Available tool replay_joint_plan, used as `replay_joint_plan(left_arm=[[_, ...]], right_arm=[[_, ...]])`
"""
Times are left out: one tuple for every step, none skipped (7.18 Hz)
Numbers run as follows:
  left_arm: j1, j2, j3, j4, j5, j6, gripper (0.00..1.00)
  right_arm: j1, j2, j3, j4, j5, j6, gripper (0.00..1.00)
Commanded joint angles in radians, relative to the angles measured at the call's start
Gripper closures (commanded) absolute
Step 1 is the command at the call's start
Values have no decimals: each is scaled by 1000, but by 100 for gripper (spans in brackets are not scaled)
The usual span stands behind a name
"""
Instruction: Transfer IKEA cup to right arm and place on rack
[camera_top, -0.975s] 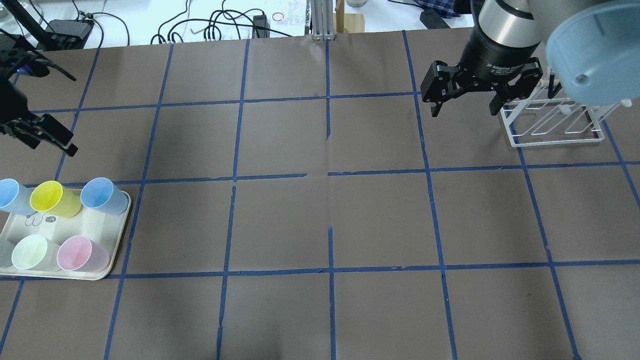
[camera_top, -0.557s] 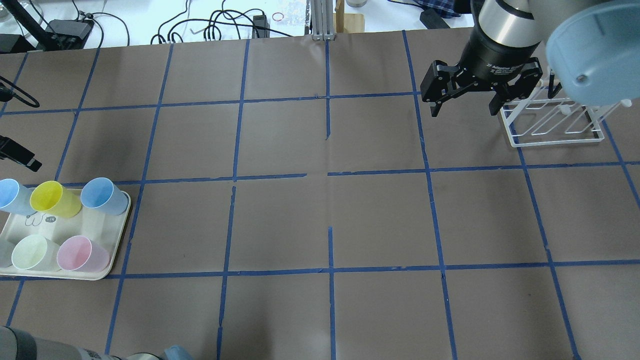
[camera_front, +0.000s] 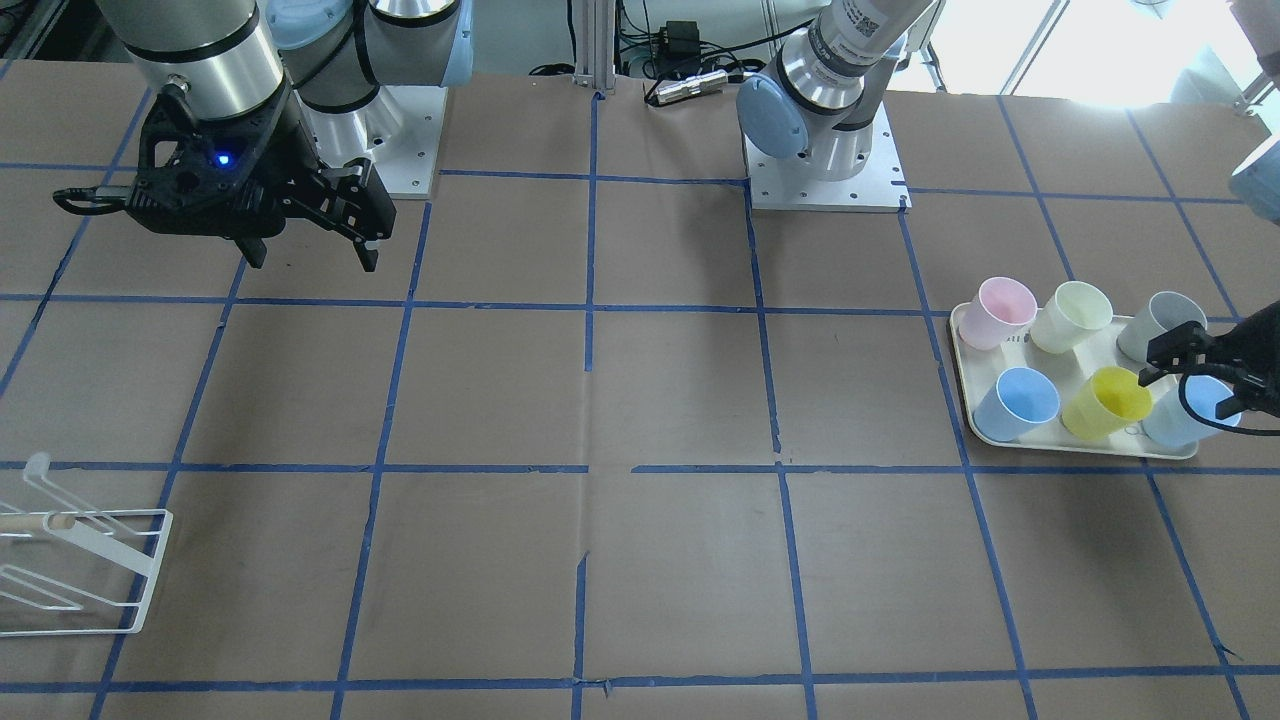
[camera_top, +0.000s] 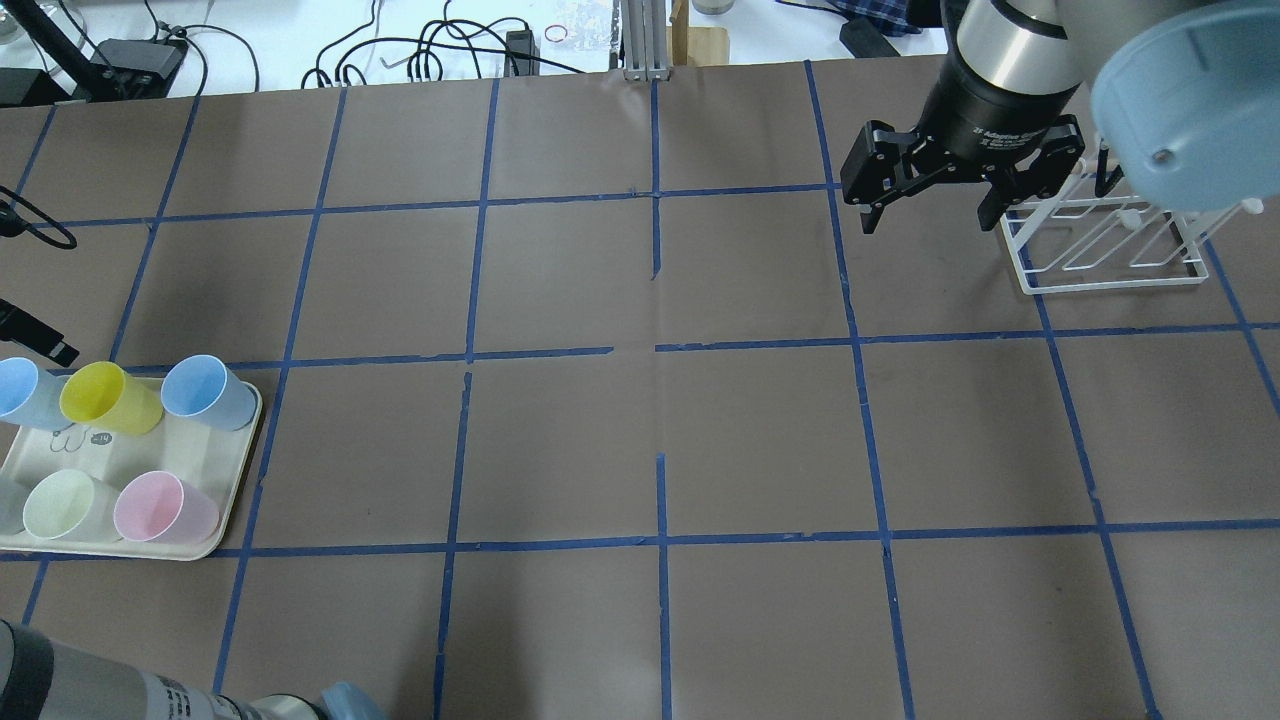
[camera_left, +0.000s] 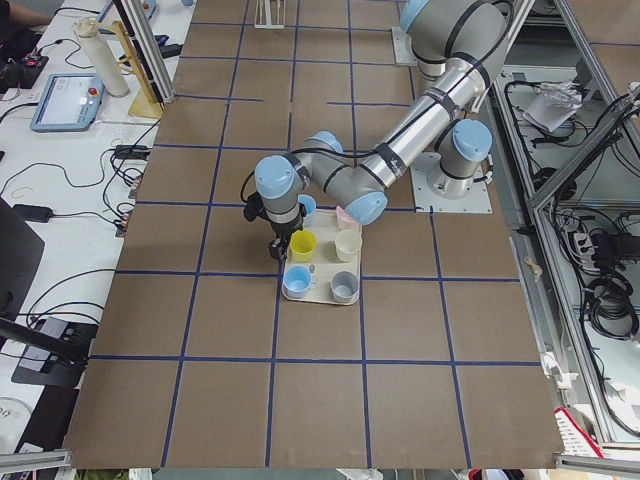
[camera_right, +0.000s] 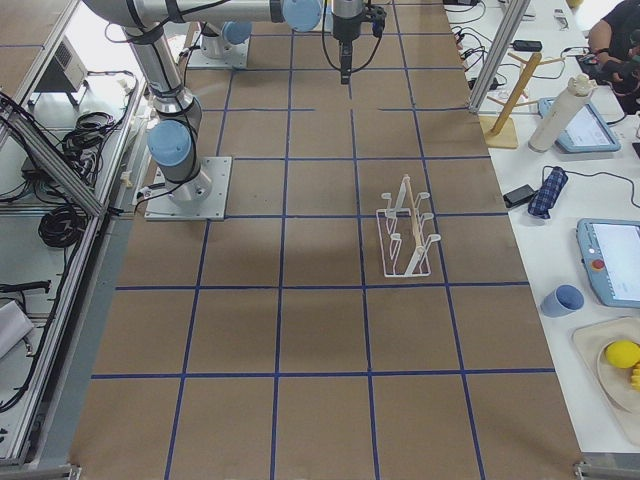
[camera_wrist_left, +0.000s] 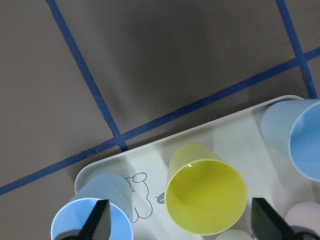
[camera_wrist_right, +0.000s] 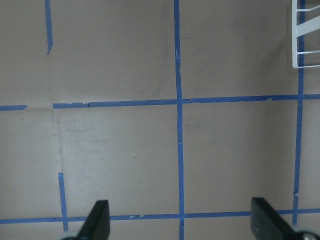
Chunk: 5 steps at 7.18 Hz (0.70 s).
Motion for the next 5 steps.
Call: replay_joint_plan(left_arm=[[-1, -5, -24, 12, 0, 17, 0], [1, -14, -36, 79, 1, 20, 0], [1, -15, -65, 89, 1, 33, 0], [1, -9, -94, 133, 2, 36, 0], [-1, -8, -108, 159, 4, 39, 0]], right_arm=[[1, 0, 0, 1, 0, 0, 0], [1, 0, 2, -1, 0, 0, 0], [1, 0, 0, 2, 0, 1, 0], [1, 0, 2, -1, 2, 0, 0], [1, -1, 2, -1, 2, 1, 0]])
